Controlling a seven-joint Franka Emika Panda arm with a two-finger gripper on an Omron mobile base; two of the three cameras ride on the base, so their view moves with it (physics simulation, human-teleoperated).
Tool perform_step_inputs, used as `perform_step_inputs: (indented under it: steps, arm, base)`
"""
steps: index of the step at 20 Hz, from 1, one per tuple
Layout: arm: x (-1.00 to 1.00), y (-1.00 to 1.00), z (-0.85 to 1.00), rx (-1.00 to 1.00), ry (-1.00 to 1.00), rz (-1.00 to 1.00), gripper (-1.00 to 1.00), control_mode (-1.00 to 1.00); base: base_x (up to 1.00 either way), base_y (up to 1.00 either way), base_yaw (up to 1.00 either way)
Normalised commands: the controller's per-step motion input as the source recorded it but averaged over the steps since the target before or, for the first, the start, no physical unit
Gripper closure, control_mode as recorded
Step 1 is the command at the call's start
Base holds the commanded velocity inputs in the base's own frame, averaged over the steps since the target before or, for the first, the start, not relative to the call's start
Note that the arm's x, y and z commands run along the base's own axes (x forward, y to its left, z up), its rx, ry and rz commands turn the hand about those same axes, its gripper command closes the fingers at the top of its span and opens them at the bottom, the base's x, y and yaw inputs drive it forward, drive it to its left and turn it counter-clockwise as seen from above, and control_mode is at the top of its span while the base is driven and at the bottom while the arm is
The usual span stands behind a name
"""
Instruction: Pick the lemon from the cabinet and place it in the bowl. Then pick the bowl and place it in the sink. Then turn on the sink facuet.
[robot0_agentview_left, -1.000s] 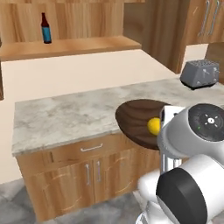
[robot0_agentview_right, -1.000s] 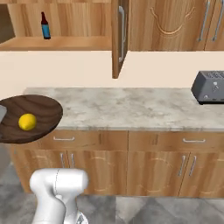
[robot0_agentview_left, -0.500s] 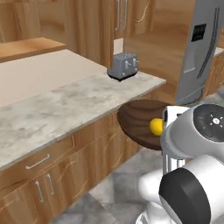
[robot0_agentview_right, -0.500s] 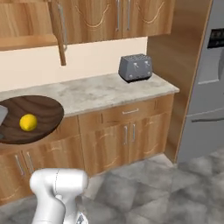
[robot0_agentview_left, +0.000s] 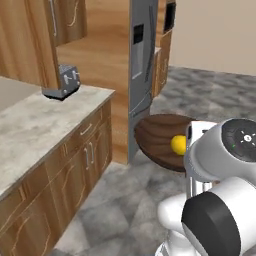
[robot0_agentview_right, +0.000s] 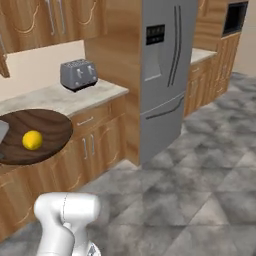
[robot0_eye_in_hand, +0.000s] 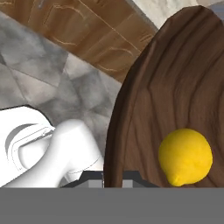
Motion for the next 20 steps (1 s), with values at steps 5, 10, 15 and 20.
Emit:
perform_step_inputs:
  steps: [5, 10, 15, 20]
  arm:
    - [0.0, 0.0, 0.0, 0.0, 0.0, 0.0, 1.0, 1.0]
    - [0.0, 0.0, 0.0, 0.0, 0.0, 0.0, 1.0, 1.0]
    - [0.0, 0.0, 0.0, 0.0, 0.0, 0.0, 1.0, 1.0]
    - [0.0, 0.0, 0.0, 0.0, 0.0, 0.0, 1.0, 1.0]
  base:
    - [-0.26, -0.07, -0.68]
    - [-0.07, -0.1, -0.61]
    - [0.0, -0.3, -0.5]
    - [0.1, -0.19, -0.52]
